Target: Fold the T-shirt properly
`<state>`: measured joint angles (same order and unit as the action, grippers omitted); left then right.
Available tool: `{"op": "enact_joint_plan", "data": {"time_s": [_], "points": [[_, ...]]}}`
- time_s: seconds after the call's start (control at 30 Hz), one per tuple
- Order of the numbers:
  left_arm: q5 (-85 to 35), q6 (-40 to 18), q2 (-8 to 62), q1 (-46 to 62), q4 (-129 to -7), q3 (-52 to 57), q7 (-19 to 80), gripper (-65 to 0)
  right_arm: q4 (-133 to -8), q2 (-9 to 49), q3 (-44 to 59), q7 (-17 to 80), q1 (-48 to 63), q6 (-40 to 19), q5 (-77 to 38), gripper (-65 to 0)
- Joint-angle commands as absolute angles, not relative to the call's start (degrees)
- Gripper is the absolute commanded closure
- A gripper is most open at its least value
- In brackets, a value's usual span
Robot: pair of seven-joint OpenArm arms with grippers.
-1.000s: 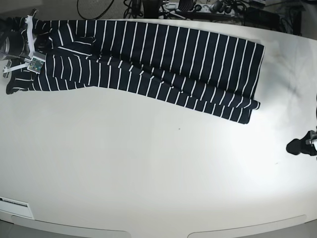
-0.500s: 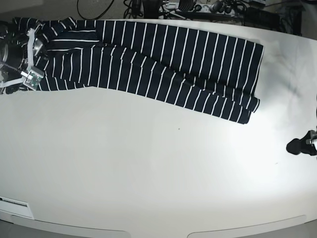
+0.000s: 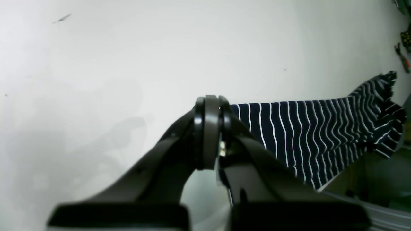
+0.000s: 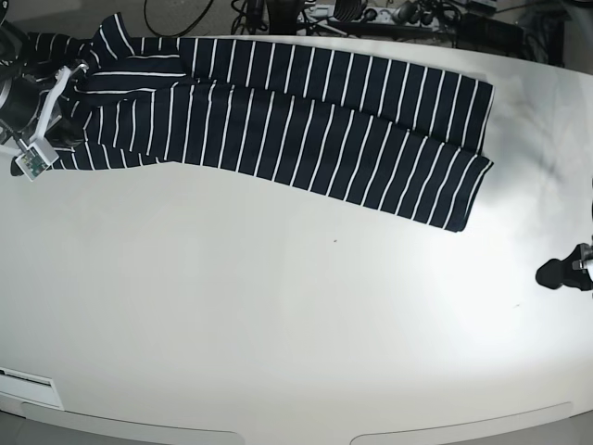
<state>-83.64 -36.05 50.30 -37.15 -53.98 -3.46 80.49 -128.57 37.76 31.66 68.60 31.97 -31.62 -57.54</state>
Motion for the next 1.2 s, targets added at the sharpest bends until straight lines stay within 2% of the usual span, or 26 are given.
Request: {"op": "enact_joint_plan", "data": {"time_s": [0.0,0.23,0.47,0.6,0.7,0.8,0.93,1.07,1.17], "points": [[-85.0,-36.5,51.6,-38.9,-54.8,-3.1,80.0,0.0,-128.2,37.8,32.2,66.7,31.7,-32.1,-57.5,0.0],[-85.0,-36.5,51.6,-38.9,-54.8,-3.1,80.0,0.0,-117.0,30.9,32.2,58.0,31.7,-36.6,-48.4,0.0],[-85.0,-36.5,51.6,-38.9,-54.8,-3.1,80.0,0.0,-106.0,30.5,31.2,55.0,31.7,-36.7,-46.2,0.0],[-85.0,-36.5,51.5,-38.9,-54.8,-3.1,80.0,0.0,-101.7,30.5,25.8,55.0,29.6,-36.7,-45.5,0.0],[-85.0,-36.5,51.6,-38.9,-54.8,-3.1,80.0,0.0,-101.1,30.5,20.2,52.7,26.7,-36.2,-40.4,0.0],[-85.0,-36.5,51.6,-38.9,-54.8,-3.1,80.0,0.0,-101.1,30.5,15.2,48.7,23.1,-32.2,-33.4,0.0],[-85.0,-36.5,51.6,-38.9,-54.8,-3.1,80.0,0.0,-101.1,30.5,10.4,48.4,18.4,-25.0,-24.5,0.0],[-85.0,-36.5,51.6,-38.9,-54.8,-3.1,80.0,0.0,-101.1,30.5,9.4,49.3,16.1,-11.6,-21.6,0.0],[-85.0,-36.4,51.6,-38.9,-54.8,-3.1,80.0,0.0,-101.2,30.5,9.4,50.6,15.5,-5.2,-19.0,0.0]]}}
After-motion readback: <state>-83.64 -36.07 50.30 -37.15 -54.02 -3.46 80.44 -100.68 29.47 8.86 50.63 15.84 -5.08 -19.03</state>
